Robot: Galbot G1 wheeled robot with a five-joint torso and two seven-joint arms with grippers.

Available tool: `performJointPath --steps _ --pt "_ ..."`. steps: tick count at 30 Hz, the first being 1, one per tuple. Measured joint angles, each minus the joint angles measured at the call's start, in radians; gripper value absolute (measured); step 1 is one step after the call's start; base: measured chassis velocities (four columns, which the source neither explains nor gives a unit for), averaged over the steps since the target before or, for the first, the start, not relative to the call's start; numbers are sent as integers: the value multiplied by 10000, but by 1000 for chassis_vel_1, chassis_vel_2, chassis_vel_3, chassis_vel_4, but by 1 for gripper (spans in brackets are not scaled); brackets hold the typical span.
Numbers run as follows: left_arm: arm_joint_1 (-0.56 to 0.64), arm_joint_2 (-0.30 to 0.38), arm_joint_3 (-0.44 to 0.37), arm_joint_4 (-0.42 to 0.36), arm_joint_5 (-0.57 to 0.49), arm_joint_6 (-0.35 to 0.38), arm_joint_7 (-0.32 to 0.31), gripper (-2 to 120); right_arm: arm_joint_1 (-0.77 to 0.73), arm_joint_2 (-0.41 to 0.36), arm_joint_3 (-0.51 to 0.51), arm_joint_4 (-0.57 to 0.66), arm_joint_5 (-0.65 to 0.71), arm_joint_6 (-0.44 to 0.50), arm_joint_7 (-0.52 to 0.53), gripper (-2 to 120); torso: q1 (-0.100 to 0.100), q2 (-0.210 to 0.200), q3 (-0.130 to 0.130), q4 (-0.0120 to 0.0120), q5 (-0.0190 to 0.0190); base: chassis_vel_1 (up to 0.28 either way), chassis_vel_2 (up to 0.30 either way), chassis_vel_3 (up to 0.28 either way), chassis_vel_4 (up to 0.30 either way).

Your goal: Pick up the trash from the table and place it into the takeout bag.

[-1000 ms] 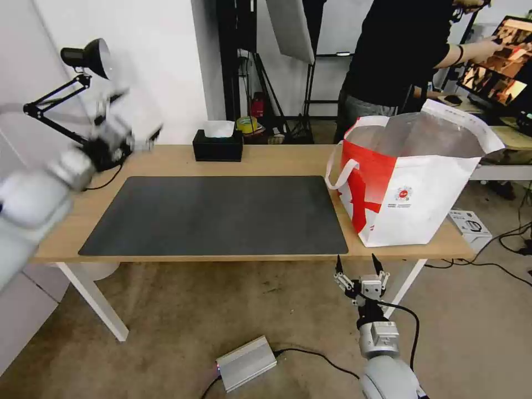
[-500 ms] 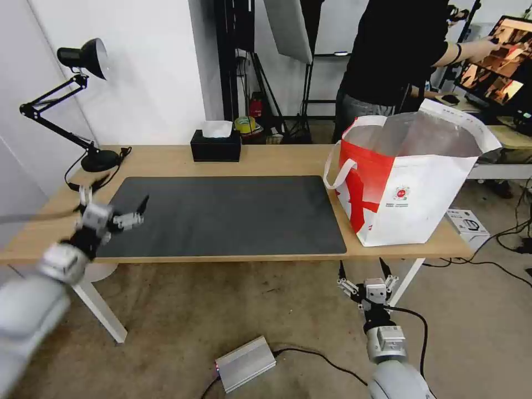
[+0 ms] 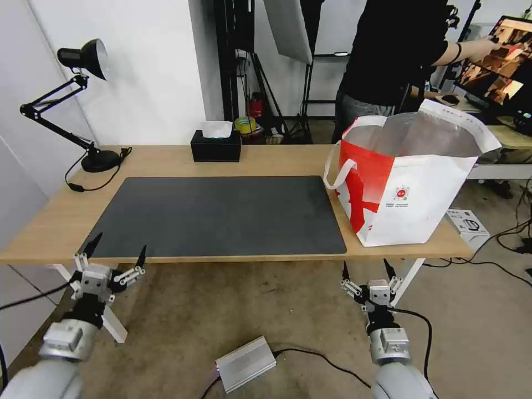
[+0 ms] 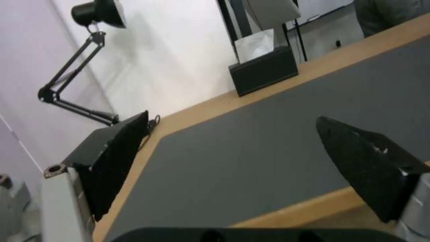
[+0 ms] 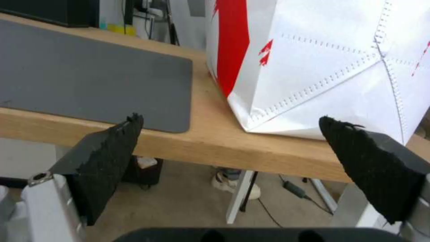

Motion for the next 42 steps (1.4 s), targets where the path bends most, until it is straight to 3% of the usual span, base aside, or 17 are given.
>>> performJointPath --steps 17,42 --pt "569 -1314 838 -204 880 -619 -591 100 -380 9 152 373 6 -53 36 100 0 -1 1 0 -2 0 0 0 0" --pt "872 -1922 1031 -242 1146 -944 -1080 100 -488 103 145 544 -46 -275 57 100 0 -1 1 0 -3 0 0 0 0"
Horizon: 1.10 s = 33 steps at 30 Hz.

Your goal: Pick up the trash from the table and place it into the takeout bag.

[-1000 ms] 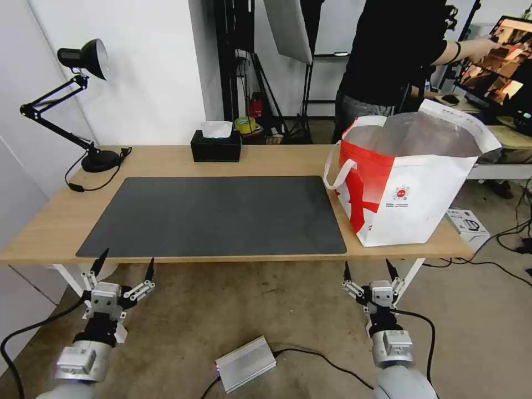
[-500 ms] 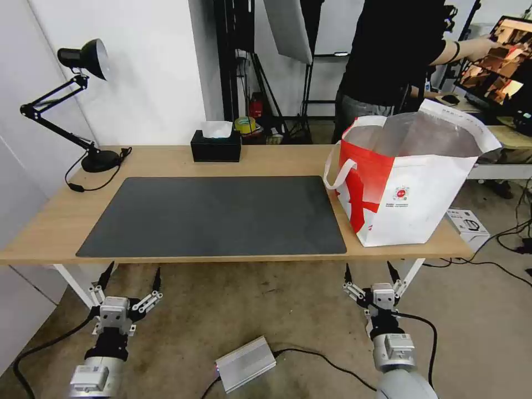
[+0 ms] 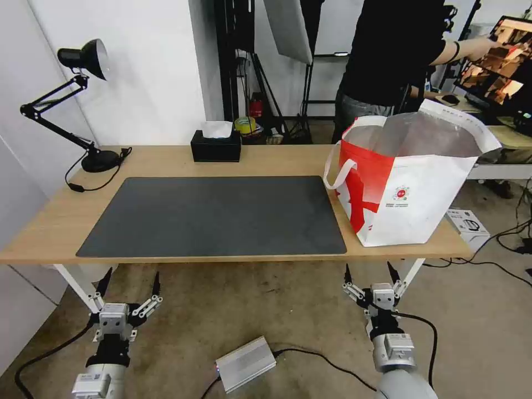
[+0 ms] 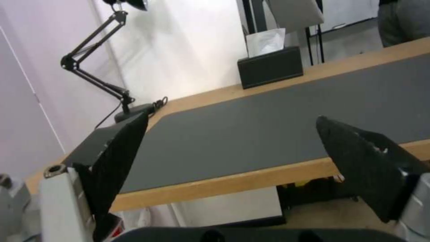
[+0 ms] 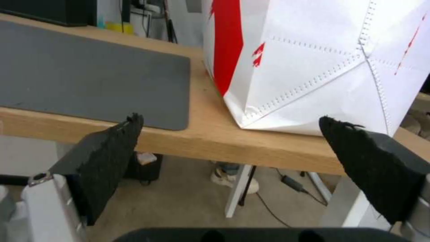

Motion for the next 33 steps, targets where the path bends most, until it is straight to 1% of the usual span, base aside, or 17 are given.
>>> performJointPath --steps 33 --pt "-122 -37 44 31 0 7 -40 100 -45 38 -13 33 -94 -20 5 100 0 0 0 0 0 0 0 0 0"
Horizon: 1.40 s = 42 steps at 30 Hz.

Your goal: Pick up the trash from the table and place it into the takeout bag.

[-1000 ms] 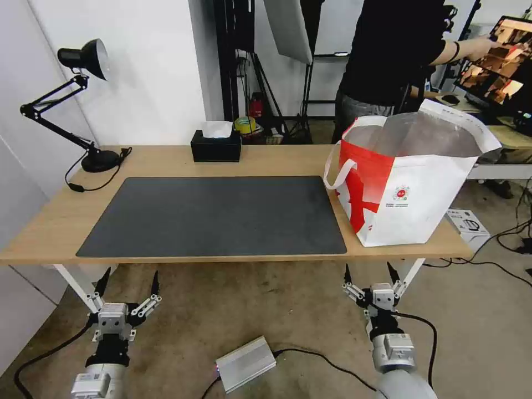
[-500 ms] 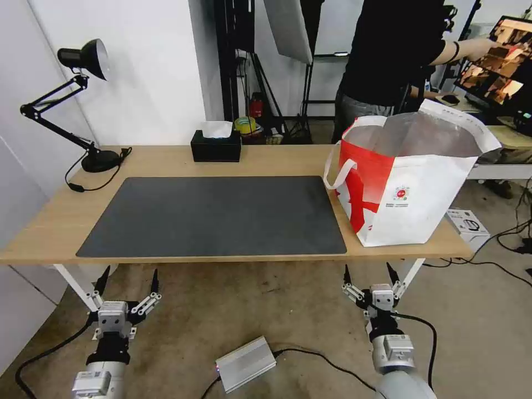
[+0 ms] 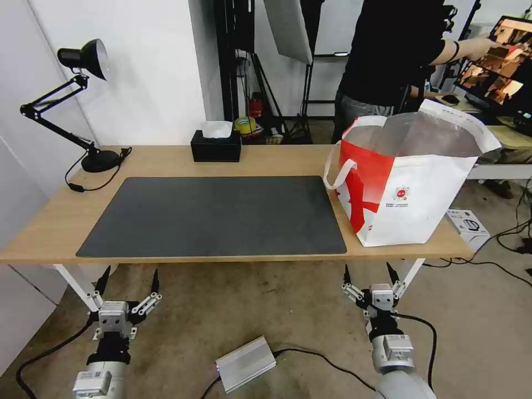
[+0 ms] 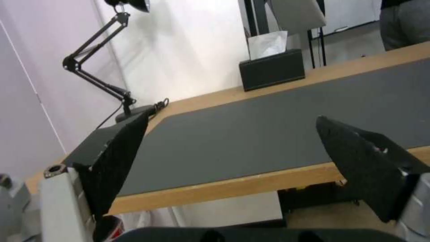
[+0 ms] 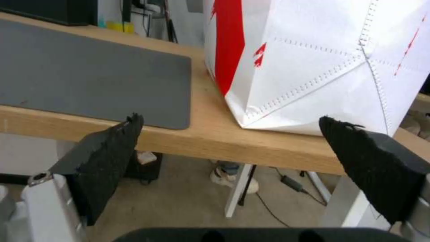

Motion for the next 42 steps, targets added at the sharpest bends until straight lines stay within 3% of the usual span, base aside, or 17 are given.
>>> performJointPath --steps 42 --pt "0 3 0 1 1 10 14 100 1 0 0 -5 2 3 3 100 0 0 0 0 0 0 0 0 0"
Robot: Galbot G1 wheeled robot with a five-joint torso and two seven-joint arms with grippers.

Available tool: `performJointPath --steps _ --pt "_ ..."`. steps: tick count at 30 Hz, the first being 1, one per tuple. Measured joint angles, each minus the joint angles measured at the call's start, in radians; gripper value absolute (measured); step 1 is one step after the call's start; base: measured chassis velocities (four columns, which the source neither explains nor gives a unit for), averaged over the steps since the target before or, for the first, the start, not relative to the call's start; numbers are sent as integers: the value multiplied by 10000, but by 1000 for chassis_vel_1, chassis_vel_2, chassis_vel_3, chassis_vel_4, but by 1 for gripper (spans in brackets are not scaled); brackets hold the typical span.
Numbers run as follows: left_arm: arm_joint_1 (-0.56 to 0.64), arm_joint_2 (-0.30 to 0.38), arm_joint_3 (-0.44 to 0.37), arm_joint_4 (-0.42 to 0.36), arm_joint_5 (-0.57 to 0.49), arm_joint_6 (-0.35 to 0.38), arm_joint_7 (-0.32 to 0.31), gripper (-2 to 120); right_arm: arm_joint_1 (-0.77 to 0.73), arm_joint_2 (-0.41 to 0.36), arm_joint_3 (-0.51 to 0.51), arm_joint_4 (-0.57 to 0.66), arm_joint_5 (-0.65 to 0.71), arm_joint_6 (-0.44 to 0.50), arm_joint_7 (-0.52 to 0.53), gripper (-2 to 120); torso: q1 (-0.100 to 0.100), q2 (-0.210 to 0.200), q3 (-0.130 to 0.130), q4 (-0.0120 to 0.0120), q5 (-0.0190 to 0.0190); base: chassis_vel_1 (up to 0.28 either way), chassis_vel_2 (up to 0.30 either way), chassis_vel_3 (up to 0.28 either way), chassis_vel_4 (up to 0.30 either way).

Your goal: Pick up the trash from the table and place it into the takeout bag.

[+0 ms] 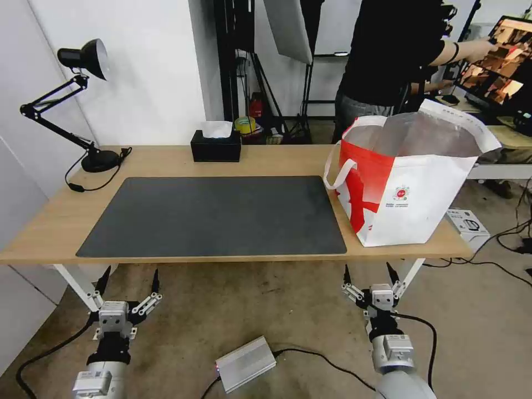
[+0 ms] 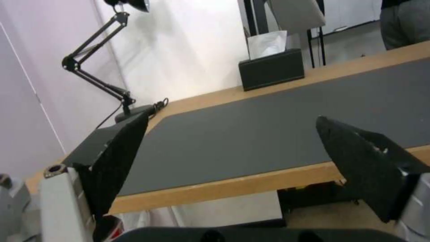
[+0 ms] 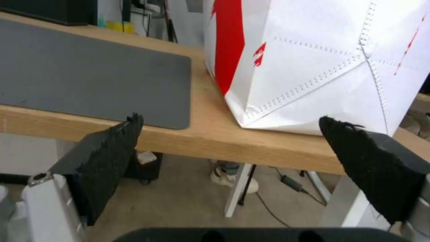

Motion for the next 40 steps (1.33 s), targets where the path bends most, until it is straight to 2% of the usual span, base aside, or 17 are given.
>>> performJointPath --steps 40 --pt "0 0 0 0 0 0 1 100 0 0 0 0 1 0 0 100 0 1 0 0 0 0 0 0 0"
